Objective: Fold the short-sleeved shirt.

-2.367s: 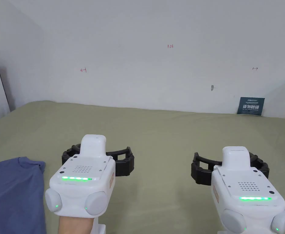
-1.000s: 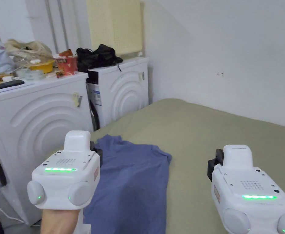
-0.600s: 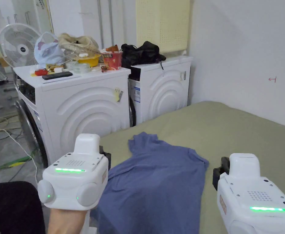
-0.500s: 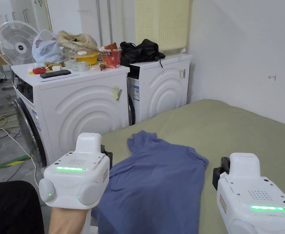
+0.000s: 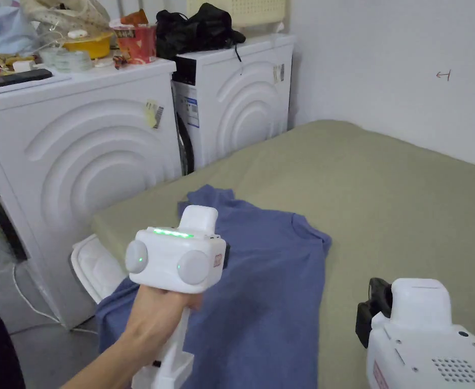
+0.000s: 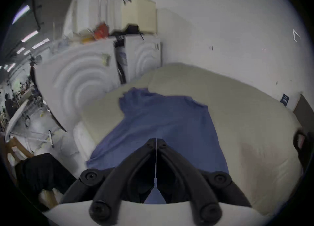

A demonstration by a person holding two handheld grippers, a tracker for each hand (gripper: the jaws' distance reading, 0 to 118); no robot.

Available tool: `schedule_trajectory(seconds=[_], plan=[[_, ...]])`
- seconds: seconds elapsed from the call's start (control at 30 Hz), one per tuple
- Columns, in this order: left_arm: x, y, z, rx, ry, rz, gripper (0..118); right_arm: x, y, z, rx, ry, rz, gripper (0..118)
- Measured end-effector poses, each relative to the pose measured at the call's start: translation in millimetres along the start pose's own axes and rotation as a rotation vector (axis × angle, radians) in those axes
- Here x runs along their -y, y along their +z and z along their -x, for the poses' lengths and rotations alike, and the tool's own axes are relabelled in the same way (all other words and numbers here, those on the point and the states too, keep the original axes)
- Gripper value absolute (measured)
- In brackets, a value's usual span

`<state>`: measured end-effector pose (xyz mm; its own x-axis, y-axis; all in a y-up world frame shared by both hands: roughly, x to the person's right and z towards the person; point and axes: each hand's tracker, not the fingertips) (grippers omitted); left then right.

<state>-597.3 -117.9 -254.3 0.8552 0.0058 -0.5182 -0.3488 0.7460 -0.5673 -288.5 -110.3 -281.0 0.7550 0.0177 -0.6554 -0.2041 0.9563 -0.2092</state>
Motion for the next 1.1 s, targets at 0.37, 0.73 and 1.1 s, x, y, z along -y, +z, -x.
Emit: schedule_trajectory(seconds=[0.37, 0.73, 1.1], plan=[[-14.4, -149.9, -29.2, 0.052, -0.039, 0.379, 118, 50.2, -33.4, -28.8, 0.037, 0.007, 0.123, 0], [-10.6, -152.8, -39.2, 0.014, -0.106, 0.349, 1, 60.6, -26.5, -51.1, 0.077, -0.016, 0.18, 0], [-54.7, -35.8, -99.7, 0.15, -0.171, 0.138, 1, 35.1, 73.1, -129.6, 0.276, -0.072, 0.091, 0]])
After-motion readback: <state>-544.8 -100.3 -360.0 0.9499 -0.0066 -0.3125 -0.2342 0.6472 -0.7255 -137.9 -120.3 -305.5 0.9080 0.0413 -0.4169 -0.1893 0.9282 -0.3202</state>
